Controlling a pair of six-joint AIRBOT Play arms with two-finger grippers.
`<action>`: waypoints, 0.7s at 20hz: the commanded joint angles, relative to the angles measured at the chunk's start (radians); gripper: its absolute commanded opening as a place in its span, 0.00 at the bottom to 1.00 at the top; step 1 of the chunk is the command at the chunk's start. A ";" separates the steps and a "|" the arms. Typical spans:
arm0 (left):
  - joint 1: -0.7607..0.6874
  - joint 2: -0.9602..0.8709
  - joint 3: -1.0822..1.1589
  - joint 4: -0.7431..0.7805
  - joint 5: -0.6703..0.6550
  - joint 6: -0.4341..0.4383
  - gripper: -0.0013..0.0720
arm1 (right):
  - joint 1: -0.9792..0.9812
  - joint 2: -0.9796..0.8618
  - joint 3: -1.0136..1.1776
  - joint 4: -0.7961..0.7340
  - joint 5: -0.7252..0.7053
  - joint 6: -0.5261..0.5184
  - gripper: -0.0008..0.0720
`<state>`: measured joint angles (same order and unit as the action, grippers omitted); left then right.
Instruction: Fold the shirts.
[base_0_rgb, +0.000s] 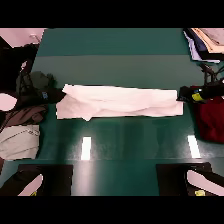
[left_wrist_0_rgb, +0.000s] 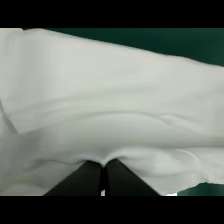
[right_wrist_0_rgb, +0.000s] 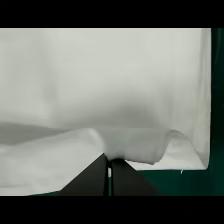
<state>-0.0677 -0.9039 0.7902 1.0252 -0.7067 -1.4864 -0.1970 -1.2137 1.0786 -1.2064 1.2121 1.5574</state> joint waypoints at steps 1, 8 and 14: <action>0.001 -0.070 0.008 0.007 0.159 0.002 0.05 | 0.006 -0.113 0.082 -0.002 -0.036 0.056 0.03; 0.001 -0.209 0.061 0.007 0.242 0.032 0.05 | 0.007 -0.192 0.098 0.001 -0.142 0.097 0.03; 0.001 -0.262 0.090 0.007 0.275 0.019 0.74 | 0.014 -0.220 0.100 0.011 -0.192 0.089 0.64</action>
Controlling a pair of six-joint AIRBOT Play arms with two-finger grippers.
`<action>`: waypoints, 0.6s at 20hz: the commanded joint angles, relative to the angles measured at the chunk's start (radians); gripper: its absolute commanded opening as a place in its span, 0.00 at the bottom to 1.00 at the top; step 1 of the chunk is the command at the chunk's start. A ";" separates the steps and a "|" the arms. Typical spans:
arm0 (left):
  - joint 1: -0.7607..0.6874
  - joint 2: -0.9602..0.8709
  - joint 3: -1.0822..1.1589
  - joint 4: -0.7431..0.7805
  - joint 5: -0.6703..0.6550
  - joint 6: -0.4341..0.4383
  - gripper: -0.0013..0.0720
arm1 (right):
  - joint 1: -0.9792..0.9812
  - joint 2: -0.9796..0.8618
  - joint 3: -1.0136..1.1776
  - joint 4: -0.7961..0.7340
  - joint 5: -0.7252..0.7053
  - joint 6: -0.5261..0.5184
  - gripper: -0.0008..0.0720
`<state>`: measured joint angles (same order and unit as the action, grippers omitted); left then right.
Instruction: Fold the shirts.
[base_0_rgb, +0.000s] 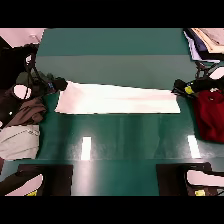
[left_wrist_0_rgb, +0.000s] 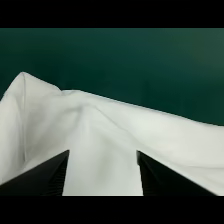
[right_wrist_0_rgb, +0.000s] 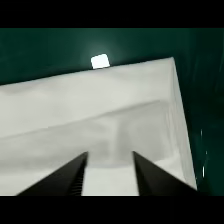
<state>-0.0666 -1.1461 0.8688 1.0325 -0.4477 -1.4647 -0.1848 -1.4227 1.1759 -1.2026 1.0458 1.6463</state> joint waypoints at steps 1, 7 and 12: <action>0.000 -0.019 0.018 0.000 0.011 -0.002 0.74 | -0.007 -0.011 0.008 0.008 -0.014 -0.024 0.65; 0.000 -0.019 0.137 0.000 -0.276 0.022 0.10 | -0.166 -0.012 0.093 0.008 0.273 -0.251 0.65; 0.000 -0.019 0.143 -0.015 -0.422 0.042 0.06 | -0.341 -0.088 0.023 0.258 0.328 -0.418 0.68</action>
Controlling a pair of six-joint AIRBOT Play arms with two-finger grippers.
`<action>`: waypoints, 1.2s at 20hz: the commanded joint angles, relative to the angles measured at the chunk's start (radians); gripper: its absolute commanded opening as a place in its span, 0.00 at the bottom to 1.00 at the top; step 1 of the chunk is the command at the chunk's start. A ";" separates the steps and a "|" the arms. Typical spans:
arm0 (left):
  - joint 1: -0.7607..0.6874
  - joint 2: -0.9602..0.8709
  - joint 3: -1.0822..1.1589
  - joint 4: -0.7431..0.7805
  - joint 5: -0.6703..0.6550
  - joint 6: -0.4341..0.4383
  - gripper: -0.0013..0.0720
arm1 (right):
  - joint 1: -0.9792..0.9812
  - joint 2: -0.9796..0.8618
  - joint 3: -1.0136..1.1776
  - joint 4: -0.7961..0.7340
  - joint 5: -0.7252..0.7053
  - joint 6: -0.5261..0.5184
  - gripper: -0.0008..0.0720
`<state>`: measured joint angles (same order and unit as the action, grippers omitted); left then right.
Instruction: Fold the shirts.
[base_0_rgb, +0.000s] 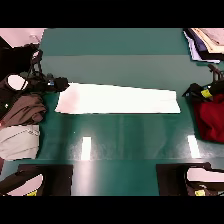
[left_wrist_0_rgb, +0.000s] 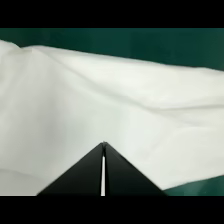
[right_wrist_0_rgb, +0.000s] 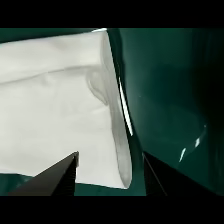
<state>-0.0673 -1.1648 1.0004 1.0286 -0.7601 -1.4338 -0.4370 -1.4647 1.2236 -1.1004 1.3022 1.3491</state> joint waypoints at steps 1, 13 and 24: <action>0.000 -0.001 0.011 -0.011 -0.131 0.011 0.06 | -0.107 -0.087 -0.026 0.210 0.096 -0.145 0.68; 0.000 -0.003 0.010 -0.016 -0.209 0.009 0.06 | -0.089 -0.286 -0.027 0.350 0.062 -0.208 0.68; -0.047 -0.004 0.011 -0.116 -0.168 0.029 0.05 | 0.076 -0.269 0.127 0.349 0.010 -0.235 0.03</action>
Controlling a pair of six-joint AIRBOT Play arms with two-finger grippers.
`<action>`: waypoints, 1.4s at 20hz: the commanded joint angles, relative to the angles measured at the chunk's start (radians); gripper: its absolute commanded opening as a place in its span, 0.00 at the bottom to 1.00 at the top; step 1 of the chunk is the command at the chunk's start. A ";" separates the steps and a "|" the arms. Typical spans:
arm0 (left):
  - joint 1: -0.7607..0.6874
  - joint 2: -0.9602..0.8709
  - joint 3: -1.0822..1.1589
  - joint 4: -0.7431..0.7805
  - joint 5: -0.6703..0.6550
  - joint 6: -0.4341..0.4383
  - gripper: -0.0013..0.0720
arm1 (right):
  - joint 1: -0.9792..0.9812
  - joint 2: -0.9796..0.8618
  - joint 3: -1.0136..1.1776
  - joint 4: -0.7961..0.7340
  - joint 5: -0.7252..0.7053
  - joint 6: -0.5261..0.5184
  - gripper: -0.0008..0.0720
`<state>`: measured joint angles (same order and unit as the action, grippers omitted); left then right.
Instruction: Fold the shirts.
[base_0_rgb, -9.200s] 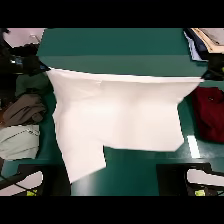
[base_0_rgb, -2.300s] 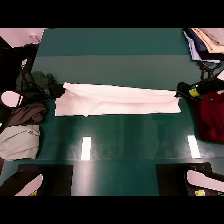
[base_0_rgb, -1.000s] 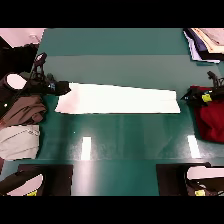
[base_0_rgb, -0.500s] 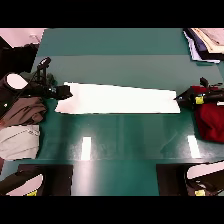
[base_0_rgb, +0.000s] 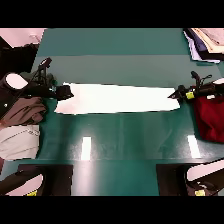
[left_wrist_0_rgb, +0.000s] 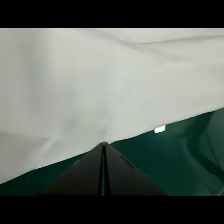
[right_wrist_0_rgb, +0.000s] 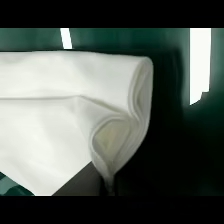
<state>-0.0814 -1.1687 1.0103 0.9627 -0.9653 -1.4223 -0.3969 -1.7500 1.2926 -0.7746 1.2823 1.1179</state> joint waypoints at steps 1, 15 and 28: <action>-0.064 -0.004 0.002 -0.050 0.059 0.017 0.05 | 0.051 0.030 0.079 0.023 0.045 -0.004 0.03; -0.364 -0.658 0.547 -0.055 0.110 -0.021 0.05 | 0.484 0.175 0.629 0.024 0.121 0.202 0.02; -0.284 -0.653 0.600 -0.006 0.034 -0.019 0.05 | 0.702 0.129 0.682 0.024 0.019 0.217 0.02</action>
<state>-0.4034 -1.8515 1.5970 0.9321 -0.8738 -1.4429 0.2691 -1.6020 1.9720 -0.7513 1.3140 1.3331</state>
